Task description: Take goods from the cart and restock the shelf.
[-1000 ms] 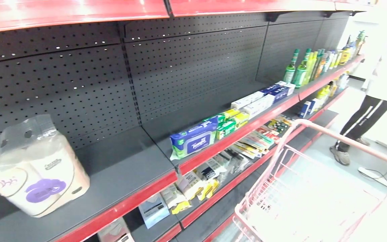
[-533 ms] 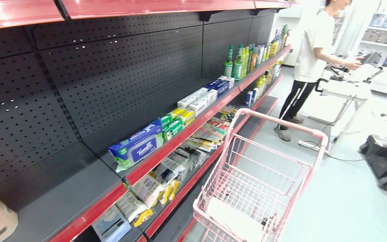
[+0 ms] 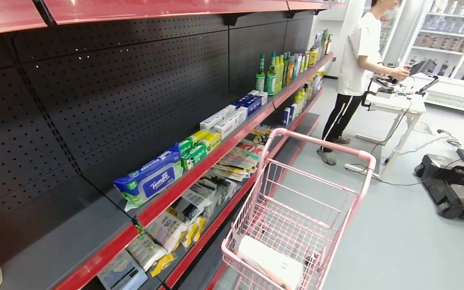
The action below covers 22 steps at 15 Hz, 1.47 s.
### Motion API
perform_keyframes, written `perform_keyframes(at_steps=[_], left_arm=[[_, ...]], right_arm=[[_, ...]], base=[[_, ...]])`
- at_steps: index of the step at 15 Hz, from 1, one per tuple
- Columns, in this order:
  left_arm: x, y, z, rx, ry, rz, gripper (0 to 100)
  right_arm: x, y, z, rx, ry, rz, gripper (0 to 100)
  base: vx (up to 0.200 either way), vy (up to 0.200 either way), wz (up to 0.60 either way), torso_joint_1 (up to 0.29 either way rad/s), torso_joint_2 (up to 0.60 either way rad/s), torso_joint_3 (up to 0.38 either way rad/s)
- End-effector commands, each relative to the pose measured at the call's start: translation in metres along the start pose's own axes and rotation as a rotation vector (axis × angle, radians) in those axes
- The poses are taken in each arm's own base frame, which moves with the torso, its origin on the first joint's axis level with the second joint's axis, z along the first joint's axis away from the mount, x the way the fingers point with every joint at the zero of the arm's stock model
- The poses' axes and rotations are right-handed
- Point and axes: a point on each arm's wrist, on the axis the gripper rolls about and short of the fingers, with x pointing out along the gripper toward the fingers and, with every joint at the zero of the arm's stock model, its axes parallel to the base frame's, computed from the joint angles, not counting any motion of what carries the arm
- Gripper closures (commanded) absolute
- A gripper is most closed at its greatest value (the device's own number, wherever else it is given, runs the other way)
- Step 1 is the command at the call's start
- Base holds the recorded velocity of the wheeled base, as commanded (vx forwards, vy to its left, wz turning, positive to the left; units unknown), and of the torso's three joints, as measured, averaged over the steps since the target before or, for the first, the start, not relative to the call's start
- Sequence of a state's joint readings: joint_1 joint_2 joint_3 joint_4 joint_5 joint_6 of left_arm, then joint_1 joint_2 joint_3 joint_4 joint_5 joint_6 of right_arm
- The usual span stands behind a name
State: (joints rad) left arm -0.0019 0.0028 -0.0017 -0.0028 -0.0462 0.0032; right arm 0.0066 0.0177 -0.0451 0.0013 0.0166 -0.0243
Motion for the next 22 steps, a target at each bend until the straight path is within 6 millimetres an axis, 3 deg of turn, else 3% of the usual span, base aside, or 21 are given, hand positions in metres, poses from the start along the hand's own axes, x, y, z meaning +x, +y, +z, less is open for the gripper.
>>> perform_keyframes(at_steps=[1,2,3,5,6,7,8,9,10,13,15,19,22], left_arm=[[0.000,0.000,0.000,0.000,0.000,-0.001,0],[0.000,0.000,0.000,0.000,0.000,0.001,0],[0.000,0.000,0.000,0.000,0.000,-0.001,0],[0.000,0.000,0.000,0.000,0.000,0.001,0],[0.000,0.000,0.000,0.000,0.000,-0.001,0],[0.000,0.000,0.000,0.000,0.000,0.001,0],[0.000,0.000,0.000,0.000,0.000,0.001,0],[0.000,0.000,0.000,0.000,0.000,0.001,0],[0.000,0.000,0.000,0.000,0.000,-0.001,0],[0.000,0.000,0.000,0.000,0.000,0.001,0],[0.000,0.000,0.000,0.000,0.000,-0.001,0],[0.000,0.000,0.000,0.000,0.002,0.001,0],[0.000,0.000,0.000,0.000,0.002,0.001,0]], right_arm=[[0.028,-0.002,0.104,0.112,0.014,0.053,0],[0.068,-0.004,0.172,0.157,0.005,0.056,0],[0.082,-0.004,0.172,0.124,0.051,0.047,0],[0.123,-0.007,0.134,-0.114,0.291,-0.039,0],[0.147,-0.005,0.130,-0.127,0.348,0.017,0],[0.157,-0.003,0.127,-0.123,0.375,0.048,0],[0.208,0.003,0.105,-0.121,0.543,0.131,0],[0.228,0.005,0.094,-0.126,0.608,0.140,0],[0.268,0.022,0.069,-0.150,0.725,0.217,0],[0.339,0.066,0.015,-0.209,0.866,0.415,0],[0.364,0.097,-0.022,-0.298,0.923,0.537,0],[0.388,0.145,-0.083,-0.433,0.989,0.684,0],[0.394,0.180,-0.102,-0.474,0.989,0.754,0]], base=[[0.000,0.000,0.00,0.000,0.00,0.000],[0.000,0.000,0.00,0.000,0.00,0.000],[0.000,0.000,0.00,0.000,0.00,0.000],[0.000,0.000,0.00,0.000,0.00,0.000],[0.000,0.000,0.00,0.000,0.00,0.000],[0.000,0.000,0.00,0.000,0.00,0.000],[0.000,0.000,0.00,0.000,0.00,0.000],[0.000,0.000,0.00,0.000,0.00,0.000],[0.000,0.000,0.00,0.000,0.00,0.000],[0.000,0.000,0.00,0.000,0.00,0.000],[0.000,0.000,0.00,0.000,0.00,0.000],[0.000,0.000,0.00,0.000,0.00,0.000],[0.000,0.000,0.00,0.000,0.00,0.000]])
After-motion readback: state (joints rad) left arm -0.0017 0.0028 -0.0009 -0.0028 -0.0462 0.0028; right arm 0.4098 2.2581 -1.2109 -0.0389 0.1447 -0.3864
